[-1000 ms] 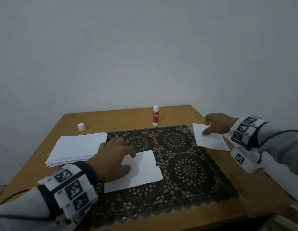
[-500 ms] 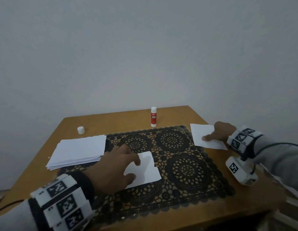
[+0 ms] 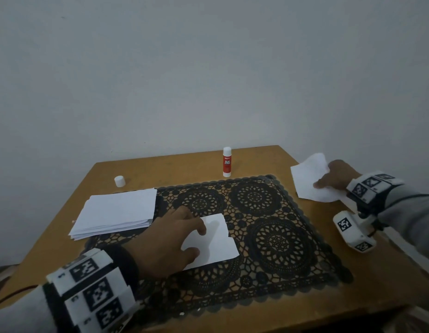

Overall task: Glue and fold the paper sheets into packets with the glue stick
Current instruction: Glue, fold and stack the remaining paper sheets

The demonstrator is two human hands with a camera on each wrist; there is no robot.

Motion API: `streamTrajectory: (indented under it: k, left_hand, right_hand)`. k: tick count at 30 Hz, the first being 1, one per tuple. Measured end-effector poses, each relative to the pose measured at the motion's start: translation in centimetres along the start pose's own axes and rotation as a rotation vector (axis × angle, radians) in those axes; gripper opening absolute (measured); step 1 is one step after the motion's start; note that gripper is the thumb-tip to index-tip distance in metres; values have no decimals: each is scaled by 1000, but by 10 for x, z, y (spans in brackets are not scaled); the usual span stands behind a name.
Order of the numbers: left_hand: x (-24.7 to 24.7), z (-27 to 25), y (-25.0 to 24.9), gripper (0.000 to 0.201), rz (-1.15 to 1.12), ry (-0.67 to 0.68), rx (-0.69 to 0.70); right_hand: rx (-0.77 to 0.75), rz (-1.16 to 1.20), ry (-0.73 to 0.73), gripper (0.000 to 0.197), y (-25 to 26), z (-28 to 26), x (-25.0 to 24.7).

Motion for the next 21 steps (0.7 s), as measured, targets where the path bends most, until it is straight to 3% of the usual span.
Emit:
streamTrajectory:
  k: [3, 6, 8, 9, 12, 15, 18, 19, 21]
  left_hand:
    - [-4, 1, 0, 34, -14, -31, -7]
    - [-13, 3, 0, 19, -121, -131, -12]
    - [-22, 5, -1, 7, -355, -233, -76]
    - [-27, 6, -1, 14, -538, -257, -134]
    - [-38, 4, 0, 35, -1161, -146, -314]
    - [-43, -4, 3, 35, -1364, -79, -369]
    - [-40, -13, 13, 28, -1274, -218, -416]
    - [-38, -17, 17, 31, -1237, -252, -423]
    - [-35, -23, 26, 33, -1221, -280, -431]
  right_hand:
    - [-165, 132, -56, 23, 25, -17, -12]
    - [-453, 56, -131, 11, 67, -59, -23]
    - [-683, 13, -165, 17, 96, -96, -22]
    - [-785, 8, -165, 13, 109, -115, -18]
    - [-1059, -124, -112, 19, 140, -165, 6]
    - [-1256, -284, -89, 18, 161, -205, 33]
    - [-1339, -397, -43, 29, 167, -221, 53]
    - [-1297, -376, 17, 43, 167, -221, 55]
    - [-1054, -198, 236, 74, 166, -216, 51]
Point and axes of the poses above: each hand's wrist, its own z-axis towards the middle knuckle, its own x-axis out of the palm, y = z × x, the point moved 2 cm from there along z, towards the middle knuckle, and after that the axes turned 1 degree about y, right-handed, at the moved point
